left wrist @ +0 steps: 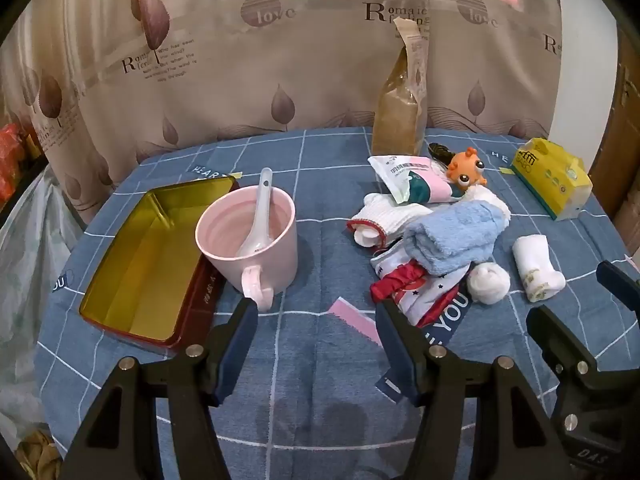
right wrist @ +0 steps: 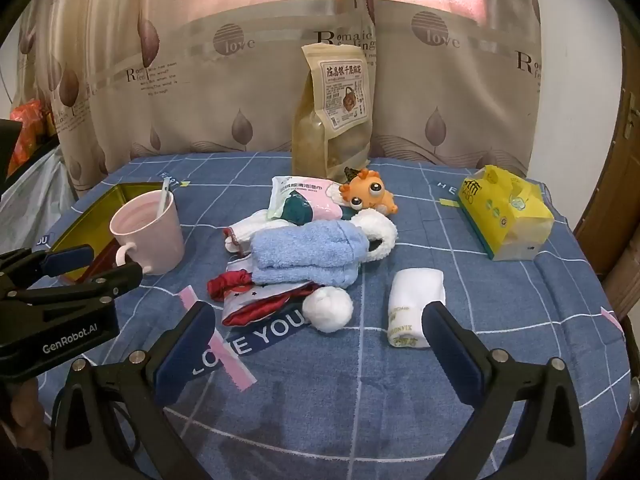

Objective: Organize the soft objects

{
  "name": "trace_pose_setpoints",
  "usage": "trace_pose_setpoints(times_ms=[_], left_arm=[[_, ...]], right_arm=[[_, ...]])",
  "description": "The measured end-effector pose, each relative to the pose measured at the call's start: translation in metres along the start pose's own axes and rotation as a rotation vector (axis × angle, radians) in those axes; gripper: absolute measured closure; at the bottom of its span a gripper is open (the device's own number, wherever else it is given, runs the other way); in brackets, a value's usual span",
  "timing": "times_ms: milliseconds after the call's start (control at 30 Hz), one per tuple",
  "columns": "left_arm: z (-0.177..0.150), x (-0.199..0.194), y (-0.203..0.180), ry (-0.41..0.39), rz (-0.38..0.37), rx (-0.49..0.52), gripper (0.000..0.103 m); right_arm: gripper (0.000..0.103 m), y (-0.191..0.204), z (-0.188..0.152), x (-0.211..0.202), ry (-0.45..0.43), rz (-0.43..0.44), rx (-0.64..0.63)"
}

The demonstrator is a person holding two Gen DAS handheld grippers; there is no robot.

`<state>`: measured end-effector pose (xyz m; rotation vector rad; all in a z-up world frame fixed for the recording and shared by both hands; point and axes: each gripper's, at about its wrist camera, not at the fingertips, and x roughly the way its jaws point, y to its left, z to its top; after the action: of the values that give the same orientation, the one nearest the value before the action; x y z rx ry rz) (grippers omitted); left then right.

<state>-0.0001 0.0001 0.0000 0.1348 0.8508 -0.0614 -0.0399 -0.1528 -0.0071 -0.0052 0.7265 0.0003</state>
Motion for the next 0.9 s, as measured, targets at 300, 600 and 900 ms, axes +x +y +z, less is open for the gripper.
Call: trace_pose_setpoints(times_ms=[300,600,900], left_arm=[[-0.0012,-0.0033,-0.0036,-0.003,0.006,0.004,0.04],[-0.0025,0.0013,0.0033,-0.002,0.014,-0.005,0.04],[-0.0027,0.002,0.0043,0.002,0.017,-0.007,0.04]], right_arm=[[0.001,-0.0021,0.0003,-0.0012,0.006,0.001,0.002],[0.0,0.0012,-0.0061,0.0034,0.008,0.0,-0.004],[0.0,-0.0005,-0.0011,0.0021,0.014,0.001,-0.002]])
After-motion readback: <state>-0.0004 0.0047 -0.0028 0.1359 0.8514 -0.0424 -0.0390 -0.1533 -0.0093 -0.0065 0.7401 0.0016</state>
